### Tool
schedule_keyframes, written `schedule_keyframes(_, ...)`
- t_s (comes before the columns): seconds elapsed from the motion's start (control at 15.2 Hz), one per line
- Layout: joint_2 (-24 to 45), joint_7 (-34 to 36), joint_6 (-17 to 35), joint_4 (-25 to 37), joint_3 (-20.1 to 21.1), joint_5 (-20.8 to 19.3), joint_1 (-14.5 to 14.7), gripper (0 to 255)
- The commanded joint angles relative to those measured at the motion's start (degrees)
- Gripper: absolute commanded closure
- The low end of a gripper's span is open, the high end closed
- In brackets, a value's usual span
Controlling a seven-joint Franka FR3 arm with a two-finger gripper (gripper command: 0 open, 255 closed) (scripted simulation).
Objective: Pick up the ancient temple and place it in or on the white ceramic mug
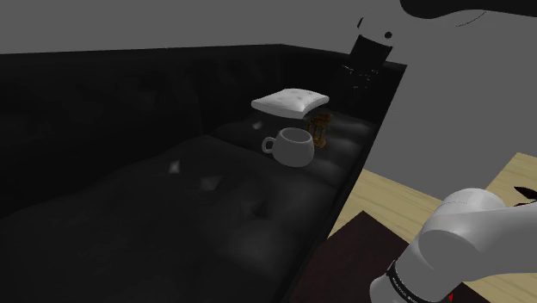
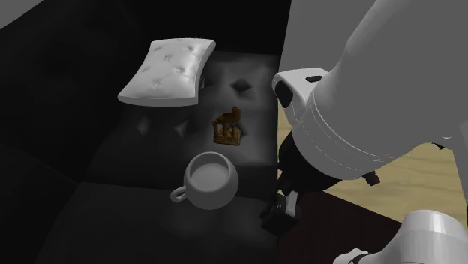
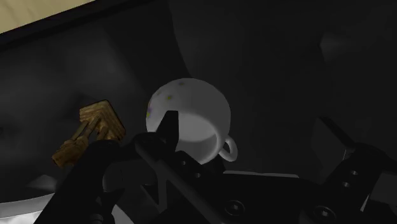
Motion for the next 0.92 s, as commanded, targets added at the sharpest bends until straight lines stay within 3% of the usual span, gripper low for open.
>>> schedule_keyframes(0.0,0.0,0.0,0.0,0.0,0.0,0.0,0.0,0)
schedule_keyframes(0.86,22.95,-25.6,6.47,9.22,-13.44,-7.17,0.41,0)
